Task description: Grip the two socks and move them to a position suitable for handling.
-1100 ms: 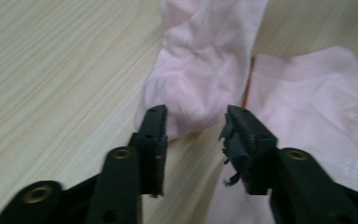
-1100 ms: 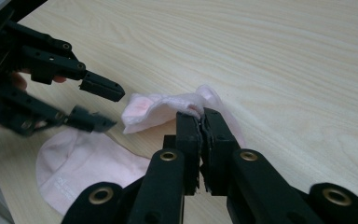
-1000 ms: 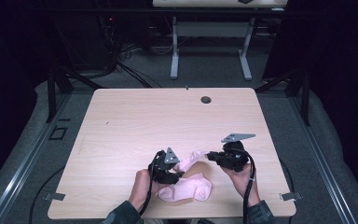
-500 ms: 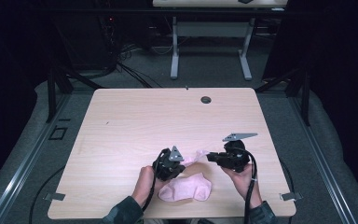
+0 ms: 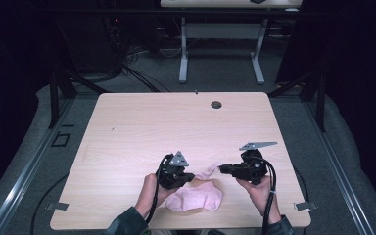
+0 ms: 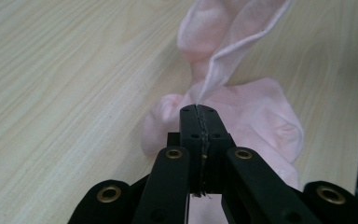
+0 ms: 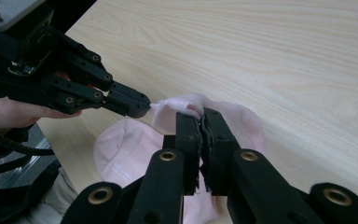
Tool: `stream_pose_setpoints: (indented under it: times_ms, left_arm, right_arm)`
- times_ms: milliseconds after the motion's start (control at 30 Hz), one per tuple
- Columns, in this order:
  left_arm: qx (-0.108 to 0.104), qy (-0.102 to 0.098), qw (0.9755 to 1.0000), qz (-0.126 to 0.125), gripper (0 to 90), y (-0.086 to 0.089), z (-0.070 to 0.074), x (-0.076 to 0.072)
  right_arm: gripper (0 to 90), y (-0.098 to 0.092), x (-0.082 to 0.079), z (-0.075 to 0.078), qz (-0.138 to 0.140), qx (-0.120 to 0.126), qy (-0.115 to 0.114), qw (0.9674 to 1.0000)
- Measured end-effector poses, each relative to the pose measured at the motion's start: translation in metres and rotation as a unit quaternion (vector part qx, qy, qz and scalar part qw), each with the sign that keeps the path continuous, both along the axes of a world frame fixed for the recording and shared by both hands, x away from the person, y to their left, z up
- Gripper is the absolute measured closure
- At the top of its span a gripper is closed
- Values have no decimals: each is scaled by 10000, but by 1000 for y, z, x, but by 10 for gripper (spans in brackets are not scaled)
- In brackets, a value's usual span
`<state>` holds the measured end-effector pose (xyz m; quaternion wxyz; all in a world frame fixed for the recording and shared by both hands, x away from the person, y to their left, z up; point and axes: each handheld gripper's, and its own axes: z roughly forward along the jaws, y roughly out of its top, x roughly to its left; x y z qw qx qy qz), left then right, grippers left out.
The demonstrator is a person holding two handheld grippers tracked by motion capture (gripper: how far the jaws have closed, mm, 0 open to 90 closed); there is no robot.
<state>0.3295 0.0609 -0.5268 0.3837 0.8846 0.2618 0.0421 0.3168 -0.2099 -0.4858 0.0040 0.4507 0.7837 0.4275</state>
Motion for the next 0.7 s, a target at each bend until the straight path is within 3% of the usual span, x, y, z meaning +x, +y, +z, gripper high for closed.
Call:
stream_pose_setpoints:
  times_ms: [100,233,300,400,500,533,567,633,700]
  left_arm:
    - [-283,218,9993,-139,900,11,13,-7]
    - [-243,117,9995,-184,900,15,26,-16]
    - [-214,122,9996,-101,900,16,25,-10]
    - [-263,189,9994,-122,882,12,19,-5]
    - [-39,232,9995,-230,585,-4,7,-7]
    - [-2,245,9994,-263,519,-7,4,-8]
    - [106,214,9994,-248,472,-12,0,-9]
    - [200,266,9989,-339,447,-19,-7,-10]
    - [250,308,9982,-446,499,-24,-12,-8]
  right_arm:
    - [858,-3,-4,4,127,5,188,9997]
    - [852,-6,-12,5,235,-82,374,9990]
    - [854,-10,-2,-9,145,-45,662,9977]
    - [856,-10,12,-20,127,-32,863,9962]
    - [858,-8,27,-34,53,10,1020,9948]
    - [858,-6,29,-37,-75,36,1060,9943]
    - [858,-6,32,-38,-2,13,1079,9942]
    - [858,-6,35,-39,-90,29,1055,9944]
    - [857,-7,40,-41,-161,58,1077,9940]
